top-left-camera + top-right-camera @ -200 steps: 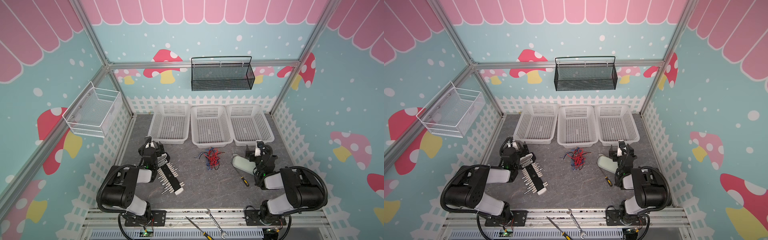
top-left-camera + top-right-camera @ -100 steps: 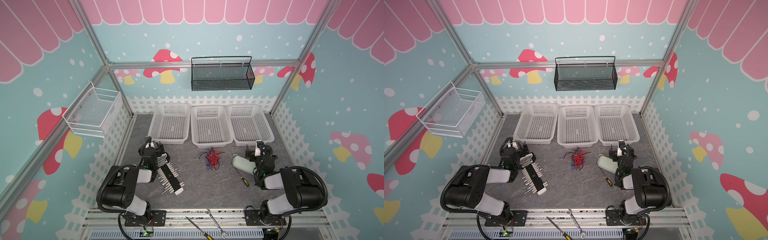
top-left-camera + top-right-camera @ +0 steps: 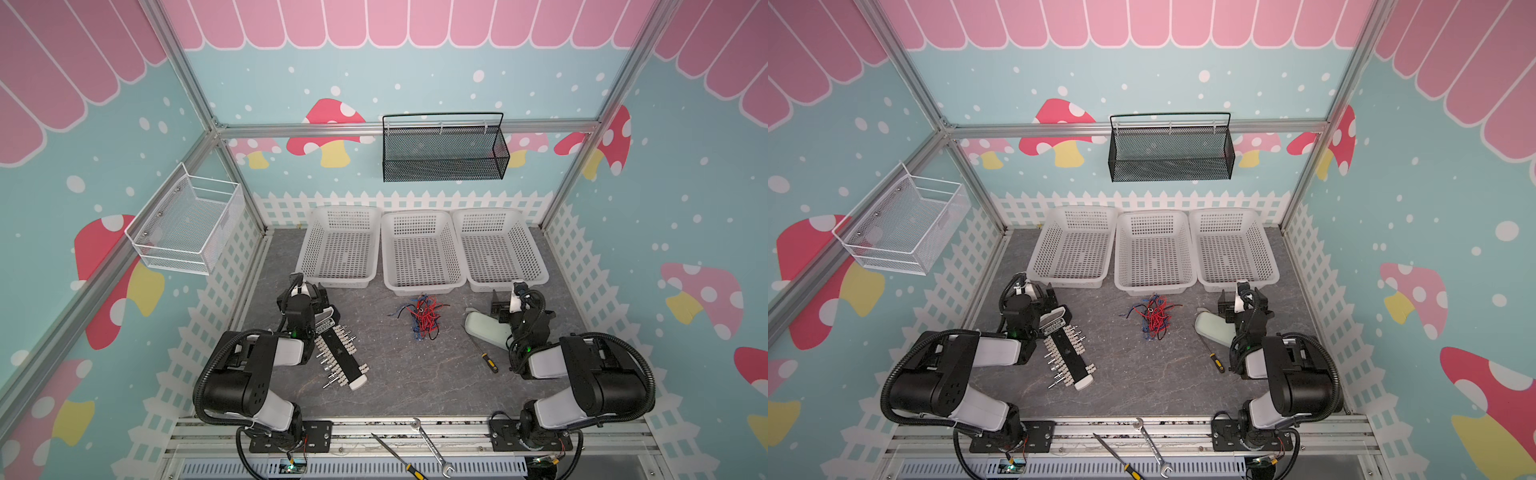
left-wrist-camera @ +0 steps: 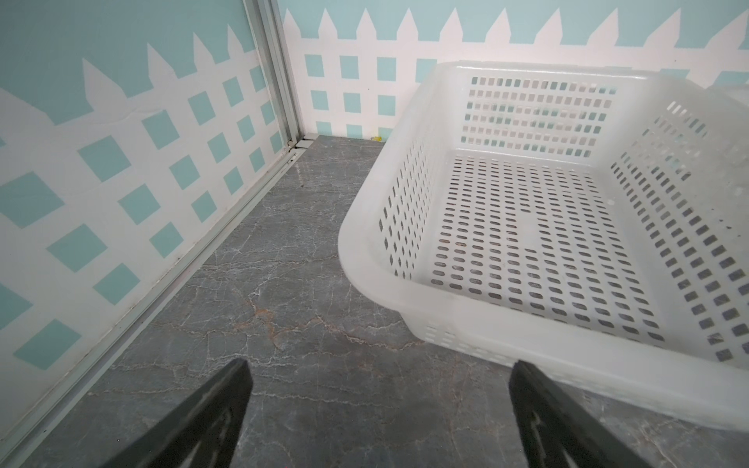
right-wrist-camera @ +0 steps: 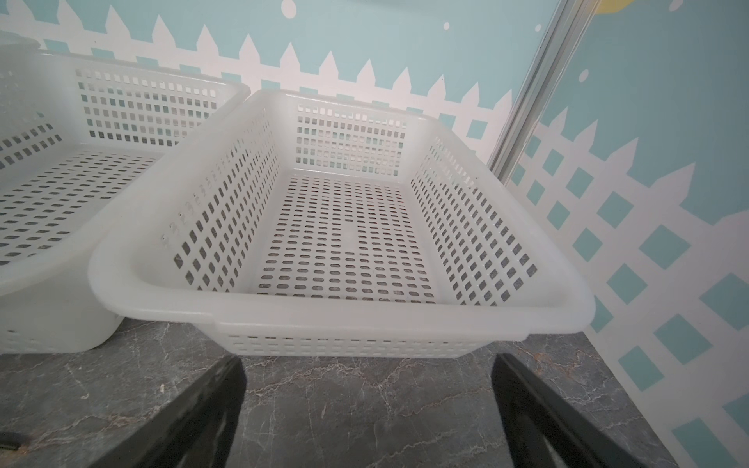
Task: Untangle the cables
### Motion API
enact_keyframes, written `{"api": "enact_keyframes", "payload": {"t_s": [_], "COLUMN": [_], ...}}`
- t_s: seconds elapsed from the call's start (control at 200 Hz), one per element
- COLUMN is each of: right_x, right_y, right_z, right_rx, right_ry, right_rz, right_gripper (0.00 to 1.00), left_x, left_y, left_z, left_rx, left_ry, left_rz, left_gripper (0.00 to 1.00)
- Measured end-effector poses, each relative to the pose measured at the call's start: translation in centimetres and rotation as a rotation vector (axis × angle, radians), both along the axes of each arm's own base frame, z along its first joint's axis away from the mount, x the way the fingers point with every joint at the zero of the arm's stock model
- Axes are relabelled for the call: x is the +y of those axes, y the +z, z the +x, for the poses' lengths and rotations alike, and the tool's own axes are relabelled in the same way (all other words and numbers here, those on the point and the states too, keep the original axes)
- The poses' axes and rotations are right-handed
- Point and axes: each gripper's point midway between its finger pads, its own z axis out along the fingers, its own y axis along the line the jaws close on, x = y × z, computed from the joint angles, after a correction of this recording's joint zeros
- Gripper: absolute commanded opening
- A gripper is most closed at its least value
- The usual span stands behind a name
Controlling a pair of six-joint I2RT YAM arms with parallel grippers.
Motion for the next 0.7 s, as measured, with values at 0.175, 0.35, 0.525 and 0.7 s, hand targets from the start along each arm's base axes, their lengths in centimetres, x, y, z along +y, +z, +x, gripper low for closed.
{"api": "enact_keyframes", "payload": {"t_s": [0.175,0.35,0.525,0.7], "right_x": [0.4,1.1,1.7,2.9], "right_y": [0.4,3.5,4.9,5.4], "right_z": [0.0,0.5,1.1,0.3], "right_rx": [0.002,-0.032,0.006,0.057], "right_ry": [0.027,0.063,0.089,0.129], "right_rz": [-0.01,-0.002,0.044,0.101], "right_gripper": [0.98,0.88,0.81,0.8], "left_x": [-0.5,0.1,-0.5,-5.2], "left_y": [0.3,3.9,8.4,8.6], "left_z": [0.0,-0.8,-1.3,-3.2], "left_rx": [-0.012,-0.062,-0.115,-0.057], "left_ry": [-0.029,0.007,0.017,-0.115], "left_rz": [-0.002,-0.017,-0.074,-0.066], "left_gripper": [1.0,1.0,1.0,1.0]}}
